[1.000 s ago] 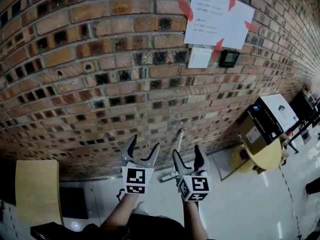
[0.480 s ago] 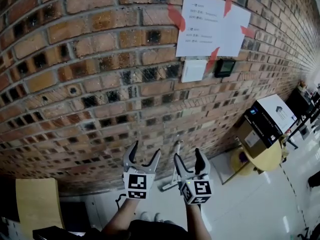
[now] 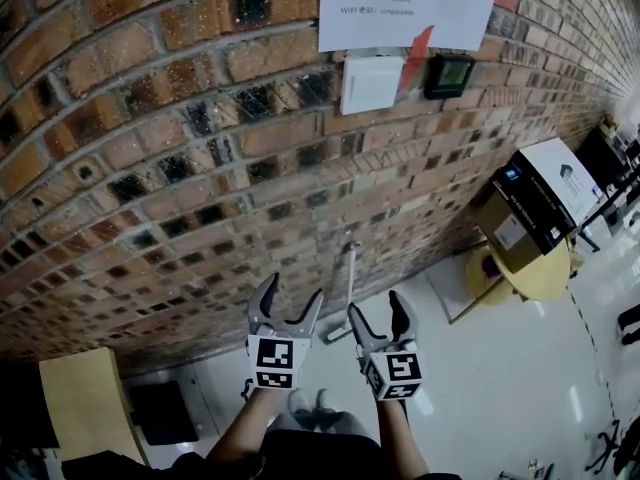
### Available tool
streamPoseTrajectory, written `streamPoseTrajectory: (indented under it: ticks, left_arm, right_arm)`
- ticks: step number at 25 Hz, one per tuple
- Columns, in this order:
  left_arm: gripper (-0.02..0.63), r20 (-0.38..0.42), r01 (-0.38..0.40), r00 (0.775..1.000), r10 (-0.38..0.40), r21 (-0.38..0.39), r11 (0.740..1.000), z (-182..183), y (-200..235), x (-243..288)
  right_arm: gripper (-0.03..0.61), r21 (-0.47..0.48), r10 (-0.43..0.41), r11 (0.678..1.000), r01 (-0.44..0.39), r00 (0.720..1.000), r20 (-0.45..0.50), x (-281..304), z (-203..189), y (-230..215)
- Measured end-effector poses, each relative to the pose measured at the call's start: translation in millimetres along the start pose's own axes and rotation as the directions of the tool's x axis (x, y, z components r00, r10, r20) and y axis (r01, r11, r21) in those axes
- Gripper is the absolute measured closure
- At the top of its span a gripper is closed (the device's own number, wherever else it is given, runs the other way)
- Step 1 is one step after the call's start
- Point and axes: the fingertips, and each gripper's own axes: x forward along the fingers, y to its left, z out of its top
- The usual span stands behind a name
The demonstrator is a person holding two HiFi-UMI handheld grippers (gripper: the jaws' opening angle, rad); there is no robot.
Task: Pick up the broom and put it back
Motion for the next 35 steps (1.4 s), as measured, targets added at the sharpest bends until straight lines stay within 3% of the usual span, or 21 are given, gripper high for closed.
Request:
streamPoseTrajectory:
  ticks: [9, 16, 21, 27, 30, 35]
  left_arm:
    - [0.27, -0.102, 0.093, 0.99, -0.093, -0.005, 0.996, -52, -39, 20]
    - [0.27, -0.136, 0.209, 0.969, -0.207, 0.003, 0.978, -75, -76, 45]
    - [0.27, -0.124, 0.264, 0.957, -0.261, 0.006, 0.965, -73, -99, 71]
    - [0.27, -0.122, 0.317, 0.942, -0.313, 0.014, 0.948, -75, -117, 97]
    - [0.27, -0.135, 0.327, 0.937, -0.322, 0.016, 0.945, -82, -116, 103]
    - [0.27, -0.158, 0.312, 0.939, -0.304, 0.026, 0.95, -93, -101, 106]
  right_arm:
    - [0.232, 0.009, -0.039, 0.999, 0.04, 0.994, -0.102, -35, -67, -38]
    - [0.232, -0.017, -0.014, 1.0, 0.011, 0.991, -0.131, -100, -110, -78]
    - [0.232, 0.012, -0.103, 0.994, 0.108, 0.975, -0.197, -178, -145, -123]
    - [0.232, 0.052, -0.208, 0.97, 0.235, 0.927, -0.313, -247, -190, -154]
    - [0.232, 0.055, -0.214, 0.967, 0.249, 0.909, -0.358, -251, -214, -160]
    - [0.232, 0.055, -0.161, 0.979, 0.198, 0.907, -0.389, -210, -248, -160]
